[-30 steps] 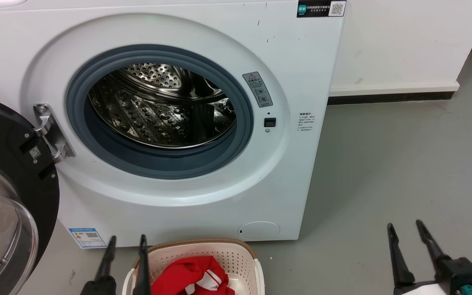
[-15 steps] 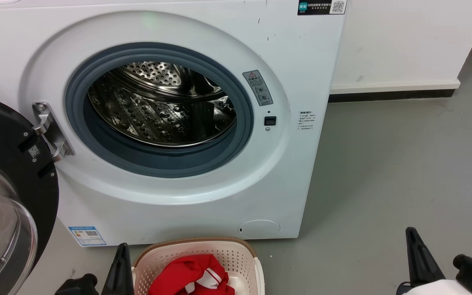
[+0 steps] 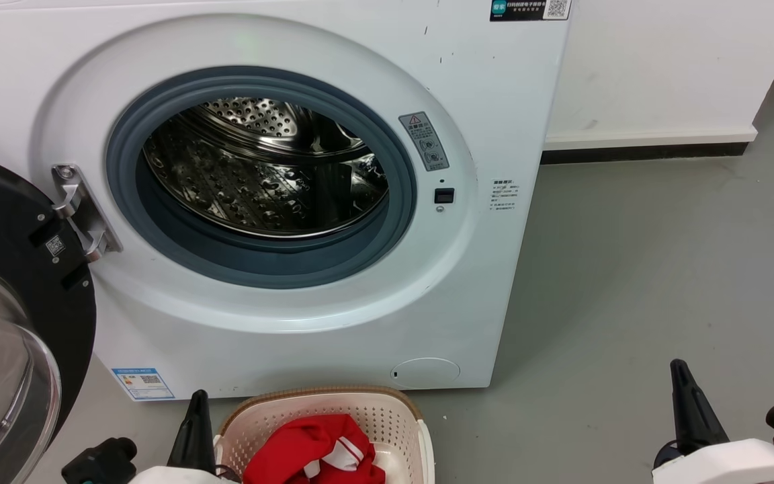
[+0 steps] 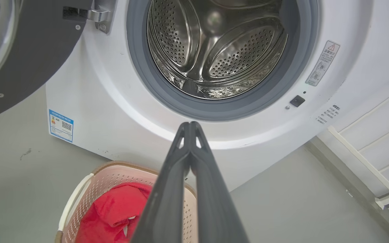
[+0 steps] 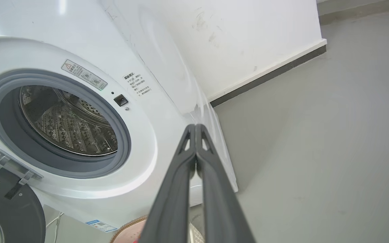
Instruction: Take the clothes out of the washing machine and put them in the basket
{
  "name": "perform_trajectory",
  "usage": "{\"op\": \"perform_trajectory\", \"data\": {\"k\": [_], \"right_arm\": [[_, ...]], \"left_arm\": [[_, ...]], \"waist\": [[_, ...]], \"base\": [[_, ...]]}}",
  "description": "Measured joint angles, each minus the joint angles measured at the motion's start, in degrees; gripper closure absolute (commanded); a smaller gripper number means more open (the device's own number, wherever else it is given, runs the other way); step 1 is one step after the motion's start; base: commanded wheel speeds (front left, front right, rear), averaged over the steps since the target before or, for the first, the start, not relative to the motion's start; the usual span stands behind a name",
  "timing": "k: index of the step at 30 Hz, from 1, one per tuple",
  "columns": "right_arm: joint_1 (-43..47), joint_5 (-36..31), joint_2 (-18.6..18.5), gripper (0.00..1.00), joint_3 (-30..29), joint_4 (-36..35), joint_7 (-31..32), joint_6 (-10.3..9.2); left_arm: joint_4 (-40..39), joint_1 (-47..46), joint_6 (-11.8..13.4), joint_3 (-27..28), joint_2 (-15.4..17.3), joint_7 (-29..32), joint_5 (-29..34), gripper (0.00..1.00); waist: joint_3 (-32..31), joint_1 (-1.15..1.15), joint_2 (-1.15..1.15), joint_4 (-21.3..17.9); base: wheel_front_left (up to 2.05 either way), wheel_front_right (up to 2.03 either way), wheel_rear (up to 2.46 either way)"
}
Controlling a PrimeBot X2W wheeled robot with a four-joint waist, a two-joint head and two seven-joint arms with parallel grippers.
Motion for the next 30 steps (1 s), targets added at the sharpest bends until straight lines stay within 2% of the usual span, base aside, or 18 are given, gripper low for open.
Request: {"op": "perform_trajectory", "data": {"k": [6, 8, 30], "right_arm": [[-0.5, 5.6, 0.0, 1.00, -0.2, 0.4, 1.1, 0.00], [-1.4, 12.7, 0.0, 1.00, -0.4, 0.8, 2.9, -0.01], [-4.3, 29.5, 0.0, 1.00, -0.9, 1.6, 6.6, -0.02]], "left_arm": [[0.5, -1.2, -0.8, 0.5, 0.0, 1.2, -5.4, 1.00], [1.3, -2.3, -1.5, 1.3, 0.0, 2.7, -12.2, 1.00], [3.2, -5.7, -3.8, 3.0, 0.0, 6.4, -27.9, 1.00]], "waist": [[0.2, 0.00, 0.00, 0.1], [0.4, 0.00, 0.00, 0.2], [1.1, 0.00, 0.00, 0.5]], "base": [[0.00, 0.00, 0.00], [0.00, 0.00, 0.00], [0.00, 0.00, 0.00]]}}
